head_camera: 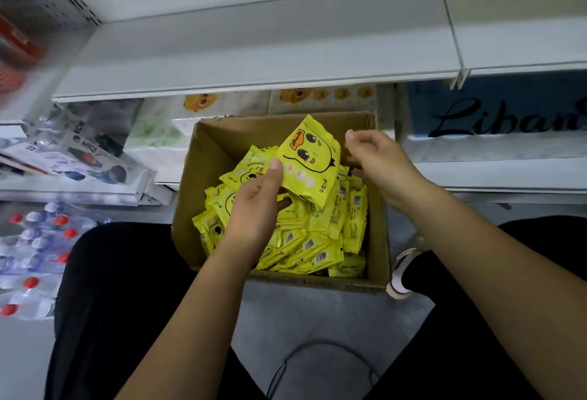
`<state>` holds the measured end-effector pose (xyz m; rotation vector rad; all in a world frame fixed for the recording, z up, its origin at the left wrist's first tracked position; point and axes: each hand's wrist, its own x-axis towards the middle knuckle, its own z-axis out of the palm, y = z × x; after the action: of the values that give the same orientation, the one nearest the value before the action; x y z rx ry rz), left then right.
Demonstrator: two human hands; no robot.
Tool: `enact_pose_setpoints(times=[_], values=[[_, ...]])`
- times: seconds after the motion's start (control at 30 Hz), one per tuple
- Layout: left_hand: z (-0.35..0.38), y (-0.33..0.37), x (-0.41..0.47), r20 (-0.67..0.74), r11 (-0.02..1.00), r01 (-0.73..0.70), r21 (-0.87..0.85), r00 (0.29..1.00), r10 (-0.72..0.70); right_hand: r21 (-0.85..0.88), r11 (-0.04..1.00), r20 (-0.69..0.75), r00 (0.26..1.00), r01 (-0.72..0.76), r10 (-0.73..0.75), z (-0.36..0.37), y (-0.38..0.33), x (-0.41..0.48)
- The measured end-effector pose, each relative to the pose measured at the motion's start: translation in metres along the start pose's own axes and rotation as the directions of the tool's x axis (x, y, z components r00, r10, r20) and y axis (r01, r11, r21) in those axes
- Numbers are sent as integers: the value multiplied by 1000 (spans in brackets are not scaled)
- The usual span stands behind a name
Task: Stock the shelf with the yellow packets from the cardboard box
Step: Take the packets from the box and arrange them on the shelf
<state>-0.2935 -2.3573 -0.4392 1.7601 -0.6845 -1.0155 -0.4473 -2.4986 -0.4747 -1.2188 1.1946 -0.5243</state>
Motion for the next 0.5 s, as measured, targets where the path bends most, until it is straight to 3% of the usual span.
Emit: enact_pose_setpoints(times=[0.1,0.2,0.33,0.4,0.5], values=[[1,-5,-5,59,999,-23,31,998,21,252,923,94,957,-291,276,8,6,1],[3,-1,-11,110,997,-36,63,993,29,315,895,228,941,-316,252,16,6,-10],[1,7,-11,39,999,38,-11,999,-37,414,907,129,991,-76,24,6,0,-13],[0,12,-8,33,1000,22,22,999,-23,287,950,97,983,124,-158,-10,-5,-11],[3,17,-2,59,994,-5,109,998,-2,34,935,179,918,353,-353,-24,-9,-14]])
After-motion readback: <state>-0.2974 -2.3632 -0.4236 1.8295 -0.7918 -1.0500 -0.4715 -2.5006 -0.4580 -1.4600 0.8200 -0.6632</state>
